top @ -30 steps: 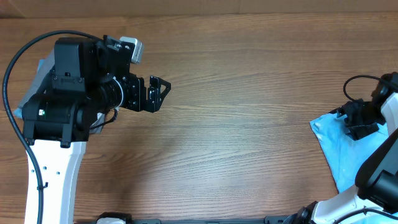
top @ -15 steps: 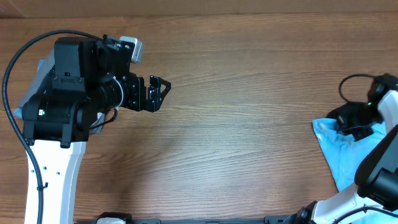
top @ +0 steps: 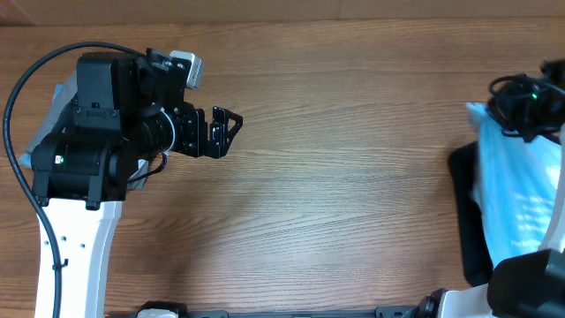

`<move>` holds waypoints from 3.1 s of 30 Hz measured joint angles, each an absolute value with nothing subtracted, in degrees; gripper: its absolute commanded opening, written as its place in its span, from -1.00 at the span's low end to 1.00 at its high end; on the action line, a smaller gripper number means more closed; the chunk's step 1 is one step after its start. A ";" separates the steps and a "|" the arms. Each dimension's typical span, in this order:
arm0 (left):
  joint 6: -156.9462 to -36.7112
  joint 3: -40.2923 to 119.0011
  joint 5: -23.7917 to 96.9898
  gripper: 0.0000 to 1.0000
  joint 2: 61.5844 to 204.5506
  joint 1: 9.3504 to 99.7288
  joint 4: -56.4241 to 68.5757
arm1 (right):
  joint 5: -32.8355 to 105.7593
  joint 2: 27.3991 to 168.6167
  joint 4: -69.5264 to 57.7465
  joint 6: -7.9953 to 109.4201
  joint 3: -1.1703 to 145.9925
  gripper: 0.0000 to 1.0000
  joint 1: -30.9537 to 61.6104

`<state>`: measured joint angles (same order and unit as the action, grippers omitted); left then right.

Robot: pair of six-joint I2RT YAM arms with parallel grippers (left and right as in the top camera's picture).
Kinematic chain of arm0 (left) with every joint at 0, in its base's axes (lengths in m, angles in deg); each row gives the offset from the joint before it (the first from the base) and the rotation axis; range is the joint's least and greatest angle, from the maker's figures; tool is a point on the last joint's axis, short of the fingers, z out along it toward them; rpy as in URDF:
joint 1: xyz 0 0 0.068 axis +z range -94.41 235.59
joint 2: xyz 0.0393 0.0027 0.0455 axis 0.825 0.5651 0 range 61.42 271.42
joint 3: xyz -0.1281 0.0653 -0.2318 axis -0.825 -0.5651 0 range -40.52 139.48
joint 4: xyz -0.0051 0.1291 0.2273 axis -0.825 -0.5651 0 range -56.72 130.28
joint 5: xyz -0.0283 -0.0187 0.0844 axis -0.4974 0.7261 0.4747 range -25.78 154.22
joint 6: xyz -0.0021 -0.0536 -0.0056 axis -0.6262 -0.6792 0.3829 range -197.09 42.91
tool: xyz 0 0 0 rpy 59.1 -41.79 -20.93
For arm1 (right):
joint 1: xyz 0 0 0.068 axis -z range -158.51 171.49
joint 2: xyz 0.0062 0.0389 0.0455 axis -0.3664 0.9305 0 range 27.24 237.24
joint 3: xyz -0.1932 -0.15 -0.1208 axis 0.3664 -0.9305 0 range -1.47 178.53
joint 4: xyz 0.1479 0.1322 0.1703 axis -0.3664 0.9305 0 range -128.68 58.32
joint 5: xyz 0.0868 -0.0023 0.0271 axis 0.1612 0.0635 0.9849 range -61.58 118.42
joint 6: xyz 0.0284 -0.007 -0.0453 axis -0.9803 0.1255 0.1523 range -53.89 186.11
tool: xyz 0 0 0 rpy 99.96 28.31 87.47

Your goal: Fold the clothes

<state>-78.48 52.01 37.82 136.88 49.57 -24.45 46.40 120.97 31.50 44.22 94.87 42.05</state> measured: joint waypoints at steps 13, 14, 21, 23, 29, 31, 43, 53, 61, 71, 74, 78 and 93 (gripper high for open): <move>-78.48 52.01 37.82 1.00 136.88 49.57 -24.45 | 53.59 120.38 25.18 45.62 97.84 -0.92 12.69; -78.46 52.01 37.82 1.00 136.88 49.57 -24.43 | 53.46 120.38 25.03 45.62 97.84 -0.92 11.14; -78.48 52.01 37.82 1.00 136.88 49.57 -24.69 | 45.54 120.36 23.10 43.19 98.21 -0.92 -0.05; -78.48 52.01 37.82 1.00 136.88 49.55 -24.91 | 44.01 120.38 23.45 42.76 100.16 -0.92 0.94; -78.46 52.10 37.82 1.00 136.88 49.57 -25.52 | 41.50 120.44 25.11 43.43 122.71 -0.93 10.66; -78.46 52.10 37.82 1.00 136.88 49.57 -25.69 | 41.30 119.90 24.33 43.67 131.00 -0.92 14.16; -78.46 54.65 37.84 1.00 136.88 51.69 -26.44 | 49.59 122.80 25.20 43.61 137.77 -0.92 1.74; -78.46 59.79 37.91 1.00 136.86 58.38 -29.19 | 49.15 130.35 29.75 43.87 136.64 -0.34 -14.58; -78.46 59.83 37.82 1.00 136.86 58.35 -29.50 | 32.43 129.27 39.41 43.89 136.64 -0.17 -12.38; -74.44 60.03 39.59 0.84 140.86 47.60 -34.65 | 34.29 130.87 54.93 42.19 136.86 -0.49 24.32; -73.82 59.99 40.36 0.72 145.01 44.39 -34.68 | 36.74 135.26 58.07 41.99 135.50 -0.46 32.32; -73.54 59.81 41.12 0.74 154.96 39.78 -34.59 | 38.75 143.48 56.02 41.16 127.13 0.05 38.64; -73.52 59.16 42.00 0.88 165.06 35.58 -32.16 | 32.28 149.14 19.61 51.59 97.45 0.83 47.01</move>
<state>-73.52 59.16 42.00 165.06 35.58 -32.16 32.28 149.14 19.61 51.59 97.45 47.01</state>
